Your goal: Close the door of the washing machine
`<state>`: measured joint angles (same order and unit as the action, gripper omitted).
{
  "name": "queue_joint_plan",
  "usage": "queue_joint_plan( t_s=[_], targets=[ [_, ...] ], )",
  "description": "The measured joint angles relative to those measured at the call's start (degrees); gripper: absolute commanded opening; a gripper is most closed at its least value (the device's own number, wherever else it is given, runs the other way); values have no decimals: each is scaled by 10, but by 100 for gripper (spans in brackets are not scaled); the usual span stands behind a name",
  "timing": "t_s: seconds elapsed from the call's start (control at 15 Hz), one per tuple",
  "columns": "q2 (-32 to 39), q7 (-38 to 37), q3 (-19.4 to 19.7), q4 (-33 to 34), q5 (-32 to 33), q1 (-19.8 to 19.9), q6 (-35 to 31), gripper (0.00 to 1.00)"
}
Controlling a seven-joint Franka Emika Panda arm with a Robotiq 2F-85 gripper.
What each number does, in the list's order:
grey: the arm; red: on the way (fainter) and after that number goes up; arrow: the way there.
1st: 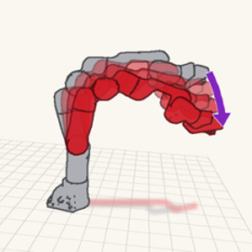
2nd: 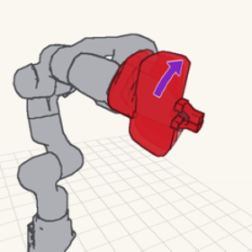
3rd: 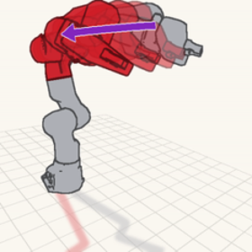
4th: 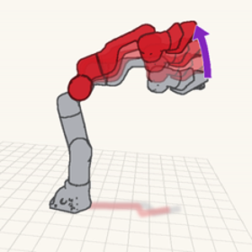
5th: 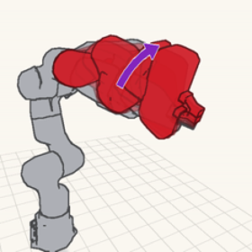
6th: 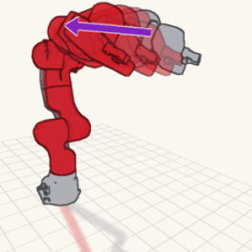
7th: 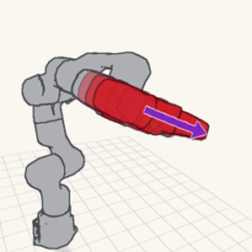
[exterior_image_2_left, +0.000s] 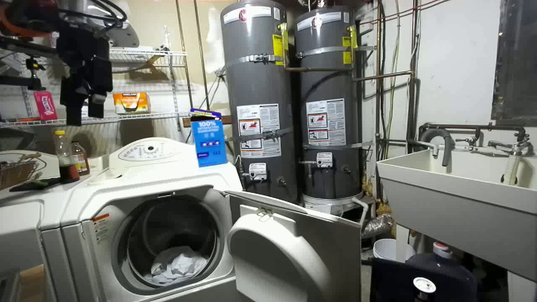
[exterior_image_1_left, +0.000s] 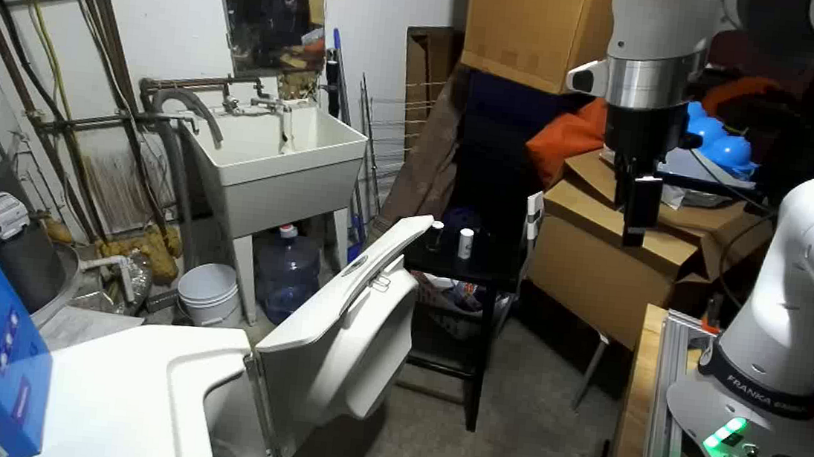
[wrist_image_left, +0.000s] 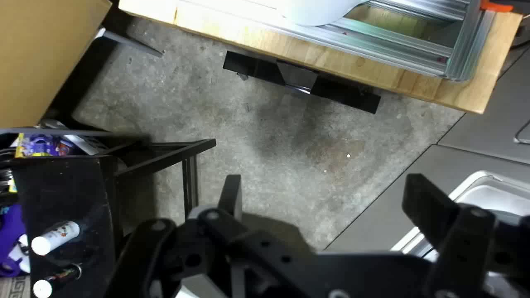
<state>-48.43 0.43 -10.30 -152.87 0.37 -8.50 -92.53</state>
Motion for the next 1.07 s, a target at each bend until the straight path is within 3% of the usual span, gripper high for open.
queue_joint_plan(
  t_s=[0.6,0.73,1.07],
  targets=[
    [0,-4,6,0,1,2,-4,100],
    [5,-8,30,0,19,24,-26,100],
    [81,4,136,22,45,109,-122,100]
  ],
)
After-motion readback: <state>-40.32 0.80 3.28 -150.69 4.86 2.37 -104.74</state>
